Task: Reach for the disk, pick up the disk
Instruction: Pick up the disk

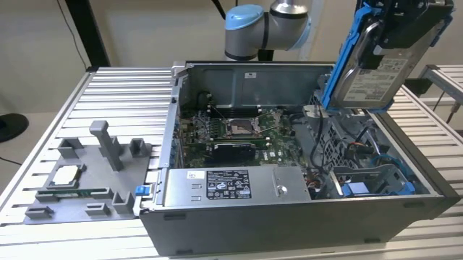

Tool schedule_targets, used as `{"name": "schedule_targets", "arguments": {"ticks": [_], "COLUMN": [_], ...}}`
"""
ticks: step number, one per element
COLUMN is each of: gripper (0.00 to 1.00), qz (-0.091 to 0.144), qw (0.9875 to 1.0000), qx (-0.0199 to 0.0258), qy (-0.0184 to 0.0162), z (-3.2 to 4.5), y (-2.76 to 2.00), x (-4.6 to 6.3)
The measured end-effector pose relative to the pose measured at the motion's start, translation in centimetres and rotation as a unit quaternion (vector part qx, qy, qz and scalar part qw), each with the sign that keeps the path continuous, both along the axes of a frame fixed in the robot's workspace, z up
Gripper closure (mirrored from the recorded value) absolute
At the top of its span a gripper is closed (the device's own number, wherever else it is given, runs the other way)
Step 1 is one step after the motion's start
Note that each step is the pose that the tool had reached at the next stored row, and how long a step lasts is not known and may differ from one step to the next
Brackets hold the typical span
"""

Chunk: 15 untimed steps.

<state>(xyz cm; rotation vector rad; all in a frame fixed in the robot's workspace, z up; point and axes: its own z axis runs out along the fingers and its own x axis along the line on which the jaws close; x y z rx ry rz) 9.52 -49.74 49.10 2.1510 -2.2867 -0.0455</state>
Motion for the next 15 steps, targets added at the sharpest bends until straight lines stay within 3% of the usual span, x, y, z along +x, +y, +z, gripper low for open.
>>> {"name": "schedule_targets", "arguments": {"ticks": [15], "gripper": [1.00], "qz": [0.001], "qw": [1.0000], "qx": [0.0002], "qy": [0.0000], "z": [0.00], "y": [-2.91], "x": [0.4]}}
